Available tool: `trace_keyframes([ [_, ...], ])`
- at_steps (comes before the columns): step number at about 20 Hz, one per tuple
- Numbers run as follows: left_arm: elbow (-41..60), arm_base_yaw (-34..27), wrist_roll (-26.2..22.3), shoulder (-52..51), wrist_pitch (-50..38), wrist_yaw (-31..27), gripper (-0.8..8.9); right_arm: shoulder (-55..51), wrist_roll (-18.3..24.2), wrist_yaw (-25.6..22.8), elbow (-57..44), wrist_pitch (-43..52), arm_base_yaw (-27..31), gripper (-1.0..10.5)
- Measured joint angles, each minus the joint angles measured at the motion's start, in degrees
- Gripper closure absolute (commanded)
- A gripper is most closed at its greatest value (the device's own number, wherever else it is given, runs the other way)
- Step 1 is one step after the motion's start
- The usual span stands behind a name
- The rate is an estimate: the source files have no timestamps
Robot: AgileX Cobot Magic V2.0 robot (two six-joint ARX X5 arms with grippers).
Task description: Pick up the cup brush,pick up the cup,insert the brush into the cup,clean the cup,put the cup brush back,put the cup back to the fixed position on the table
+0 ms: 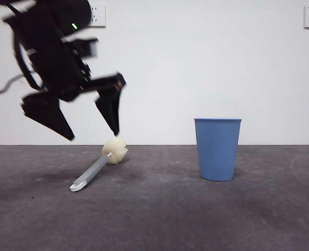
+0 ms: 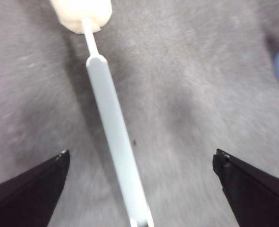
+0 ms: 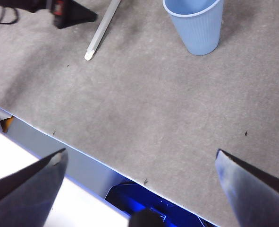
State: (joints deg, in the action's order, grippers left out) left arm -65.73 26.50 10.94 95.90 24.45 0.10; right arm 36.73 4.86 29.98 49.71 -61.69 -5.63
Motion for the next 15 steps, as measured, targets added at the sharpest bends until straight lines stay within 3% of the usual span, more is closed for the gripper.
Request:
trace_keyframes([
  [8, -1.36, 0.02, 1.77, 8.48, -0.07, -4.04, 2.53, 0.00, -0.13, 0.00, 0.00, -0.02, 0.00, 3.2],
  [11, -1.36, 0.15, 2.25, 9.33, -0.04, -4.09, 4.09, 0.00, -0.13, -0.02, 0.00, 0.00, 0.00, 3.2],
  [14, -1.36, 0.33, 2.38, 9.33, 0.35, -4.09, 4.16, 0.00, -0.13, -0.02, 0.00, 0.00, 0.00, 3.2],
  [15, -1.36, 0.35, 2.47, 9.38, 0.66, -4.09, 4.77, 0.00, -0.13, -0.02, 0.00, -0.02, 0.00, 3.2],
])
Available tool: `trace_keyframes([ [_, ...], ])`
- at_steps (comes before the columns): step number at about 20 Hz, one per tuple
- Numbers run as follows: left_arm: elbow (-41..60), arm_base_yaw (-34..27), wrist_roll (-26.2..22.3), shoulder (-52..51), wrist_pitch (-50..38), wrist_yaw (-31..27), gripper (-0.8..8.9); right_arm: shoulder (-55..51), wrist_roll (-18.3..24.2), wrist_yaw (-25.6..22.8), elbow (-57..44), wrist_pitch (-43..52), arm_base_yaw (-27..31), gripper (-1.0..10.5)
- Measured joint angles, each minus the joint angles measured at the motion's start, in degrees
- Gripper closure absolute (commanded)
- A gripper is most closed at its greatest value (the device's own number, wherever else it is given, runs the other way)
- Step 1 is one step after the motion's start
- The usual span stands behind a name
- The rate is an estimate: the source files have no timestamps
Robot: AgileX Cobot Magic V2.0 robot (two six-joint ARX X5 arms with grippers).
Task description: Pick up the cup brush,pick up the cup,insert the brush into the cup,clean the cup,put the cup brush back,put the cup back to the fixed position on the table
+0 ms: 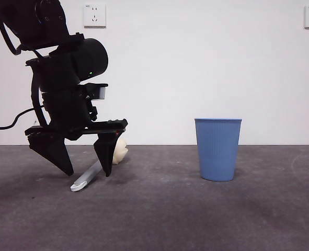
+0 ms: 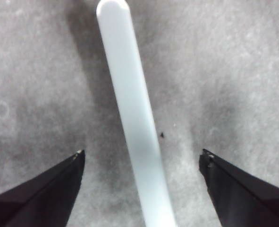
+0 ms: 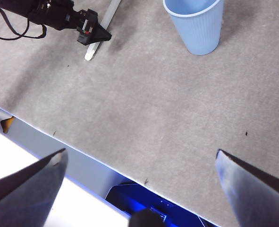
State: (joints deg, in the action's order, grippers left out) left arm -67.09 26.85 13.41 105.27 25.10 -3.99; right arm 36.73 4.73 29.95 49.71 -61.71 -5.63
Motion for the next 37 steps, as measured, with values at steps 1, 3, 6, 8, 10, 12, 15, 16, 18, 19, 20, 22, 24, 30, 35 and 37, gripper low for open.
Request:
trace_keyframes([
  [1, 0.00, 0.00, 0.02, 0.13, 0.24, -0.02, 5.49, 0.00, 0.00, 0.02, 0.00, 0.02, 0.00, 3.2],
  [3, 0.00, 0.00, 0.17, 0.52, 0.59, 0.00, 6.52, 0.00, 0.00, 0.00, 0.00, 0.00, 0.00, 3.2],
  [6, 0.00, 0.00, 0.17, 0.68, 0.70, 0.11, 8.01, 0.00, 0.00, 0.00, 0.00, 0.00, 0.00, 3.2],
  [8, 0.00, 0.00, 0.52, 0.68, 0.92, 1.01, 8.22, 0.00, 0.00, 0.00, 0.00, 0.00, 0.00, 3.2],
  [10, -0.09, -0.02, 0.66, 0.68, 1.20, 2.05, 8.22, 0.00, 0.00, 0.00, 0.00, 0.02, 0.00, 3.2],
  [12, -0.20, 0.00, 0.61, 0.39, 2.54, 2.27, 8.22, 0.00, 0.00, 0.02, 0.00, 0.02, 0.00, 3.2],
  [15, -0.20, 0.00, -0.66, -2.93, 5.44, 2.73, 8.22, 0.50, -1.20, 1.97, 0.00, 1.97, -0.04, 3.2],
  [16, -0.20, 0.00, -1.51, -5.66, 5.79, 2.99, 8.22, 1.27, -2.54, 6.08, 0.00, 3.98, -0.17, 3.2],
  [18, -0.20, 0.00, -2.95, -11.69, 6.27, 3.43, 8.22, 3.89, -6.08, 14.93, 0.00, 8.26, -0.37, 3.2],
  [19, -0.20, 0.00, -3.54, -15.02, 6.97, 4.02, 8.22, 5.97, -7.82, 17.97, 0.09, 10.23, -0.42, 3.2],
  [20, -0.20, 0.00, -4.33, -18.12, 7.96, 4.22, 8.22, 8.33, -8.70, 18.64, 0.17, 11.34, -0.48, 3.3],
  [22, -0.20, 0.00, -5.81, -24.22, 10.69, 4.22, 8.22, 13.73, -8.79, 13.49, 0.15, 12.72, -0.94, 3.2],
  [24, -0.20, 0.00, -6.56, -29.14, 12.70, 4.22, 8.22, 16.61, -8.61, 5.66, -0.63, 17.29, -2.99, 3.2],
  [30, -0.20, 0.00, -7.72, -38.82, 16.15, 4.22, 8.22, 19.91, -12.41, -15.69, -14.32, 42.99, -21.77, 3.2],
  [35, -0.20, 0.00, -8.48, -40.83, 19.30, 4.20, 8.22, 24.44, -16.57, -31.80, -25.27, 70.01, -29.62, 3.2],
  [37, -0.20, 0.00, -8.48, -41.11, 20.04, 4.20, 8.22, 29.20, -16.55, -33.16, -27.12, 77.50, -29.11, 3.2],
])
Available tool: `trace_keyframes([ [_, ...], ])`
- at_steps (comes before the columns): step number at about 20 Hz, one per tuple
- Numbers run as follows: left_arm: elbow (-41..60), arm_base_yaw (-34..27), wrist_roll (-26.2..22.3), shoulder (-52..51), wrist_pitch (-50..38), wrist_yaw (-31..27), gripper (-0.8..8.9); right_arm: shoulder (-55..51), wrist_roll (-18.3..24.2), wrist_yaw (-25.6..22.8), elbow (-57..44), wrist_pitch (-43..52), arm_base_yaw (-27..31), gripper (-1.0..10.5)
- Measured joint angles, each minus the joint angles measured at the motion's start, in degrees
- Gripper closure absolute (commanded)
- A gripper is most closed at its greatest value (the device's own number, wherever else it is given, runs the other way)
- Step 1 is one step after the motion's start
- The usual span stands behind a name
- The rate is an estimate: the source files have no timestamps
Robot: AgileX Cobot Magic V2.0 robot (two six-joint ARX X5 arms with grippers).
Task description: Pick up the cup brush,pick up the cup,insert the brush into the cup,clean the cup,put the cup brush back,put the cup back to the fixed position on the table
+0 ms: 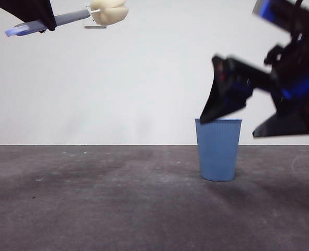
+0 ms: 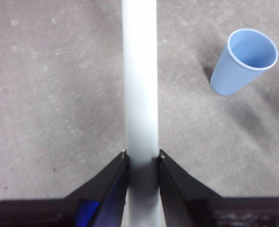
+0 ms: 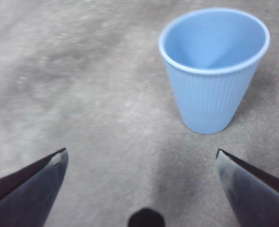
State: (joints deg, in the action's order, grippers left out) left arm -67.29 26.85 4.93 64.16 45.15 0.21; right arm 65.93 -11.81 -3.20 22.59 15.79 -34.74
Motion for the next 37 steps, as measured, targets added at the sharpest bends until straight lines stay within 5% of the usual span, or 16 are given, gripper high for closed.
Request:
trace_keyframes([
  [11, 0.00, 0.00, 0.00, -0.07, 1.92, 0.09, 8.22, 33.16, 1.40, -1.18, -0.33, 42.53, 6.71, 3.6],
  [14, 0.00, 0.00, 0.00, -0.07, 1.92, 0.22, 8.22, 38.14, 2.54, 2.36, -0.15, 49.44, 8.81, 3.8],
  [25, 0.00, 1.25, 0.00, -0.07, 1.95, 0.22, 8.22, 43.15, 8.26, 4.72, 7.96, 49.83, 10.73, 3.9],
  [28, 0.00, 2.19, 0.00, -0.07, 1.92, 0.22, 8.22, 43.15, 8.41, 4.63, 8.00, 49.83, 10.78, 6.1],
  [37, 0.00, 2.32, -0.02, -0.07, 4.85, 0.20, 8.22, 43.15, 8.63, 4.52, 8.04, 49.77, 10.80, 9.6],
])
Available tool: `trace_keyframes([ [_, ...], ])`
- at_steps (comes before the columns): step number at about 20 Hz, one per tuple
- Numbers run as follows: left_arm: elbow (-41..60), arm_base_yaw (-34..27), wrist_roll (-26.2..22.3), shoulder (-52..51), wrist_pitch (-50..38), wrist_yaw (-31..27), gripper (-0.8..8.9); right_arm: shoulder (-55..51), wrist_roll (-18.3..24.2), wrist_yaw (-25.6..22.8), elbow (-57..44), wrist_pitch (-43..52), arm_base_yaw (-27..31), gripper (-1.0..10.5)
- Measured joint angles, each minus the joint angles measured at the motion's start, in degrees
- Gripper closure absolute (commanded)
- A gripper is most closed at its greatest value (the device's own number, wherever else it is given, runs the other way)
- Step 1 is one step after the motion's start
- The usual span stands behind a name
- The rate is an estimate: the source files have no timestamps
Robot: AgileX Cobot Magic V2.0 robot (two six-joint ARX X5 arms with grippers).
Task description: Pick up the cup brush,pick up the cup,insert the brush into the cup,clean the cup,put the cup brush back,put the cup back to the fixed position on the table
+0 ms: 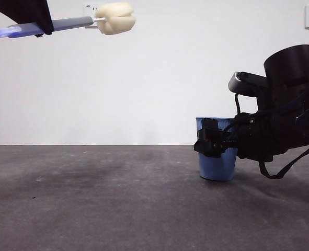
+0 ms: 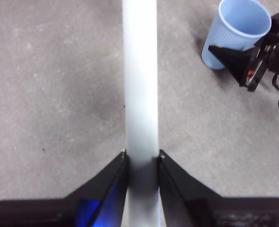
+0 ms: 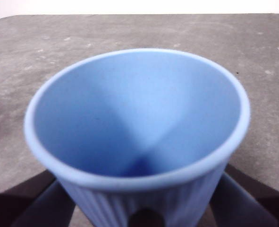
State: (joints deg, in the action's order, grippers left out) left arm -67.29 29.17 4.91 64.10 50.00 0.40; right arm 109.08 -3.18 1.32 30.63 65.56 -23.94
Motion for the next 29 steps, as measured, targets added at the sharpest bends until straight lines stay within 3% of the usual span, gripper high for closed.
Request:
trace_keyframes([
  [3, 0.00, 0.00, -2.19, 0.00, 2.05, -0.22, 8.22, -0.90, 0.20, 0.17, 0.00, -1.81, -0.04, 9.6],
  [6, 0.00, 0.00, -5.75, 0.00, 4.15, -0.26, 8.22, -8.17, 3.61, 0.17, 0.07, -12.55, -1.22, 9.6],
  [11, 0.00, -0.02, -16.04, 0.00, 9.66, -0.48, 8.22, -24.50, 14.84, 0.17, 7.08, -50.21, -4.09, 9.6],
  [15, 0.00, -0.02, -24.22, 0.20, 14.34, -0.48, 8.22, -29.57, 21.03, -0.37, 13.31, -75.73, -6.88, 9.6],
  [19, 0.26, -0.57, -27.87, 4.96, 18.69, -0.15, 8.22, -29.77, 28.55, -7.06, 19.56, -94.38, -10.95, 9.6],
  [23, 0.74, -0.02, -28.83, 8.61, 18.25, 3.91, 8.22, -29.77, 36.15, -13.11, 22.05, -100.19, -14.51, 9.6],
  [29, 0.74, 6.19, -29.81, 11.30, 18.69, 7.32, 8.22, -29.77, 46.90, -23.04, 22.12, -102.81, -17.05, 9.6],
])
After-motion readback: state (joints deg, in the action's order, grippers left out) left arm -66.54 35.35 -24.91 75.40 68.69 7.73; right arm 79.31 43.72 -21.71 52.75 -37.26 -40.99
